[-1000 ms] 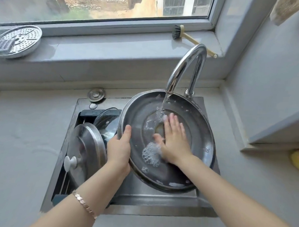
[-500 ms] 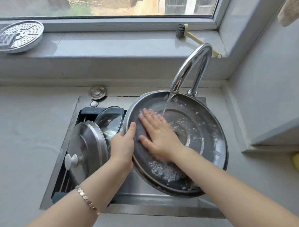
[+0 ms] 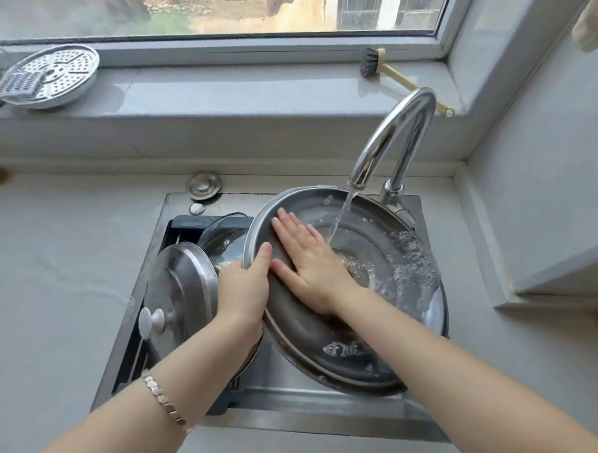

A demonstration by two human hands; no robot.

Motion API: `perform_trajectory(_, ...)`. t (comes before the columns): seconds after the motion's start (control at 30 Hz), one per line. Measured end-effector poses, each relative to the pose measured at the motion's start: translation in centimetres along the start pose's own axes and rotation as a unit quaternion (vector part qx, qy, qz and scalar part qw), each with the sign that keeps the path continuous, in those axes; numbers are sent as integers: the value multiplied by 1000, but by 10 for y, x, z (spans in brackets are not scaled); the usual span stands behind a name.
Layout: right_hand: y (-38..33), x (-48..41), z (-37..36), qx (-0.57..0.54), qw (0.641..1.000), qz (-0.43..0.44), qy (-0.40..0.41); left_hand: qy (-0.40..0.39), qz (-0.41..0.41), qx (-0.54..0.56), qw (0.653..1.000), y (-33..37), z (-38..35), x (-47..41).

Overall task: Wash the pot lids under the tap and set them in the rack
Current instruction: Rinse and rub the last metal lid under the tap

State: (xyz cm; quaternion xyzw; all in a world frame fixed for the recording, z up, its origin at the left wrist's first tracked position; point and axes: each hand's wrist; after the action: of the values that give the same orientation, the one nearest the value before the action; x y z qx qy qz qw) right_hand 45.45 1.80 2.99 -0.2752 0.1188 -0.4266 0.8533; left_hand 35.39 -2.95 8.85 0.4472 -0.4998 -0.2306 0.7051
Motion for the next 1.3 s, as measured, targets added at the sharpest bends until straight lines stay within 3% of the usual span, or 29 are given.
perform_trajectory(0.07,20,-10,4,10,996,-86,30,12,-5,-9,1000,3,8,-2)
perform_trajectory(0.13,47,-9,9,24,970,-234,54,22,-8,-19,1000,4,15,-4)
perform_trajectory(0.2,55,-5,5,26,949,-310,53,26,-10,-20,999,3,18,-6)
perform_trajectory(0.23,47,-5,1,12,953,-301,42,25,-12,-24,999,2,16,-6)
perform_trajectory(0.33,7,-7,-13,-30,993,-112,-2,11,3,-32,999,-4,9,-4)
perform_trajectory(0.4,7,-10,-9,-7,999,-47,-11,11,10,-29,999,-4,9,-4)
perform_trajectory(0.53,66,-1,7,37,978,-206,9,38,-11,-45,998,4,20,-8)
perform_trajectory(0.6,82,19,-4,50,968,-245,5,66,-50,-55,995,10,23,-12)
perform_trajectory(0.73,76,55,-39,42,910,-413,-9,89,-149,-117,978,21,23,-14)
perform_trajectory(0.8,69,55,-41,13,896,-443,18,91,-172,-148,970,26,20,-13)
perform_trajectory(0.97,37,8,-29,-101,933,-335,86,77,-169,-102,977,18,6,-7)
perform_trajectory(1.07,-1,-8,-20,-111,976,-151,109,93,-167,-54,980,16,-2,-7)
perform_trajectory(1.2,-15,18,-22,-70,995,68,29,150,-188,5,971,23,6,-18)
perform_trajectory(1.27,10,34,-27,-3,996,77,34,167,-197,17,966,23,13,-21)
perform_trajectory(1.3,26,37,-26,12,999,31,37,172,-200,19,964,22,15,-20)
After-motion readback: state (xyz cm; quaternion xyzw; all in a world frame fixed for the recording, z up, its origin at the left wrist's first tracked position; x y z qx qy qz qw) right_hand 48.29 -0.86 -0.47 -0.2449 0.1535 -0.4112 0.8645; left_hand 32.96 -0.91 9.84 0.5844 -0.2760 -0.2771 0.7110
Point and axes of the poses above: each hand's wrist, its own x-axis away from the middle knuckle, its own z-axis out of the back of the hand, y = z × x, and after that the axes turned 4 degrees about -y, right-handed
